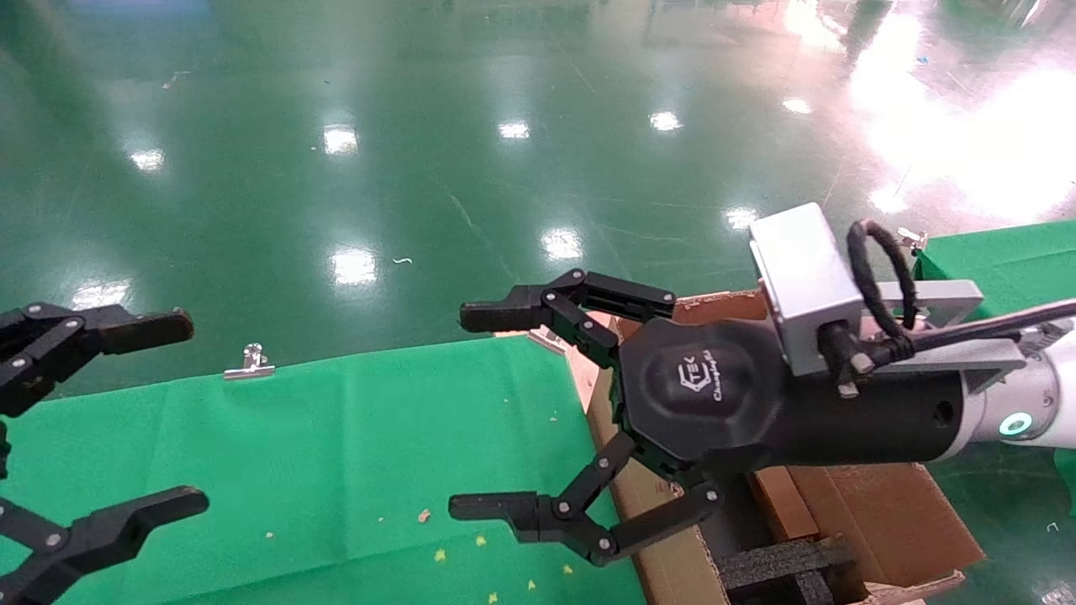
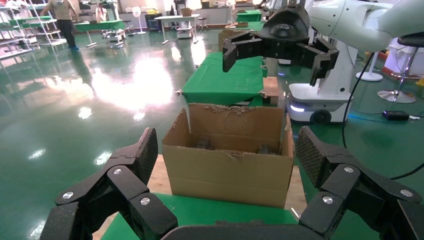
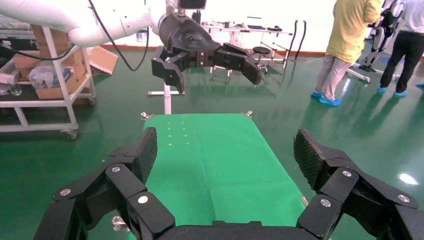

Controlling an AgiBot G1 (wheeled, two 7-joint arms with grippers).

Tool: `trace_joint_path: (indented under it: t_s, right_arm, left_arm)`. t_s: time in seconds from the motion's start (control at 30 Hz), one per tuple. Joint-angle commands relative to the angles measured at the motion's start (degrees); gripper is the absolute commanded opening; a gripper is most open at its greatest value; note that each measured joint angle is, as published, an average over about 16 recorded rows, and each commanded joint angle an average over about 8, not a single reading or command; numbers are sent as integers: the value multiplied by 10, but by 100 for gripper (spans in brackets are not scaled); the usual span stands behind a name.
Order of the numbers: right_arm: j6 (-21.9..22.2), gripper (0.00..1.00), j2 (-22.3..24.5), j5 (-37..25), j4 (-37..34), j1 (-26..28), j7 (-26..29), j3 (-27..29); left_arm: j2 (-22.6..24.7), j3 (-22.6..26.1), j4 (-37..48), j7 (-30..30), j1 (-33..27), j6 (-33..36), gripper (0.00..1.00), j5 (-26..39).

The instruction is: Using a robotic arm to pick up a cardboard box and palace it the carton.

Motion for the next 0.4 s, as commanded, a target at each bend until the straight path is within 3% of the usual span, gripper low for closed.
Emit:
trace_joint_path:
  t_s: [0.03,0.4]
  right_arm:
    - [2,100,0,-2,0,1,1,-3]
    - [9,100,1,-7,0,5,4,-11]
  left_arm:
    - [0,0,0,0,0,0,100,0]
    - [0,0,0,0,0,0,100,0]
